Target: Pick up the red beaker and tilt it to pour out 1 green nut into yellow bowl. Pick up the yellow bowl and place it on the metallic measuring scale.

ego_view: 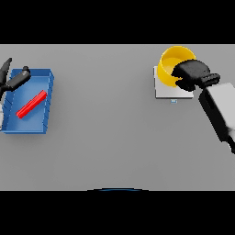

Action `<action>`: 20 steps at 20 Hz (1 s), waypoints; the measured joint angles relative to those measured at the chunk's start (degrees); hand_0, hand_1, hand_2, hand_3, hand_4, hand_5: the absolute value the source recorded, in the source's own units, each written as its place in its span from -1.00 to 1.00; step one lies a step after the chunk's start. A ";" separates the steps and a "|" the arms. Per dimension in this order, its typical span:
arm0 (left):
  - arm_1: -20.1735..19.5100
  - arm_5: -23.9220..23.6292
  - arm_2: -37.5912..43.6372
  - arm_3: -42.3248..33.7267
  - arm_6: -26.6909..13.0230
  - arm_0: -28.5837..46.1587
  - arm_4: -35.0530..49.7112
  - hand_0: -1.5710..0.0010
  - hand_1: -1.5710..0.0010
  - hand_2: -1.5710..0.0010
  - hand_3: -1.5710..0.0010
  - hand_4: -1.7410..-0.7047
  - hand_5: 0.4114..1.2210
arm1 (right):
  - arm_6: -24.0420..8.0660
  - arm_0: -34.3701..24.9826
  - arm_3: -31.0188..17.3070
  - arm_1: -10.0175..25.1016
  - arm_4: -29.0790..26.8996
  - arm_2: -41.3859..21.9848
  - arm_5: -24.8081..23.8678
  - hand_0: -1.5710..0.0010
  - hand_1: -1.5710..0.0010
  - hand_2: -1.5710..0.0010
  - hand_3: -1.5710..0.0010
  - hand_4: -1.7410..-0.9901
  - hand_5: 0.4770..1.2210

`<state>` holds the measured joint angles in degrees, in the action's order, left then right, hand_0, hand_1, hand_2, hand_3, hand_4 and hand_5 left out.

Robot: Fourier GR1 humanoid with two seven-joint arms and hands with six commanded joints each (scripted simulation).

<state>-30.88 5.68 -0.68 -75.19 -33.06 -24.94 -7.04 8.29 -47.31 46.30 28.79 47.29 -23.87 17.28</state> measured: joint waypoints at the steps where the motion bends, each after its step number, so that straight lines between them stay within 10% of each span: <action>1: 0.32 -0.13 -0.21 -0.06 -0.13 -0.27 -0.08 1.00 1.00 1.00 1.00 0.70 -0.02 | -0.61 -0.22 -1.48 -0.79 0.15 0.07 -0.54 -1.00 -1.00 -0.76 -0.75 -1.00 1.00; 7: -0.29 0.84 0.30 0.97 0.39 -0.46 0.46 1.00 1.00 1.00 1.00 0.73 -0.08 | 1.00 -1.13 -5.16 -1.38 0.40 0.01 -1.47 -1.00 -1.00 -0.75 -0.84 -1.00 1.00; 10: -1.06 1.48 0.72 1.31 -0.35 -0.91 0.70 1.00 1.00 1.00 1.00 0.75 -0.10 | 0.93 -1.07 -5.12 -1.54 0.04 0.06 -0.86 -0.98 -0.82 -0.71 -0.41 -0.84 1.00; 15: -0.21 1.09 0.35 0.34 -0.10 -0.05 0.93 1.00 1.00 1.00 1.00 0.74 -0.13 | -1.08 -0.29 -5.30 -2.11 -1.75 1.59 0.70 0.04 0.14 0.26 0.39 -0.39 0.20; 20: -0.53 1.53 0.39 0.38 -0.13 -0.12 1.05 1.00 1.00 1.00 1.00 0.75 -0.16 | -1.35 -0.69 -4.83 -1.85 -2.57 1.93 2.90 0.68 0.69 0.75 0.79 -0.22 -0.07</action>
<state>-31.41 7.21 -0.29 -74.81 -33.19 -25.06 -5.99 6.95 -48.01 41.47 26.95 44.73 -21.94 20.18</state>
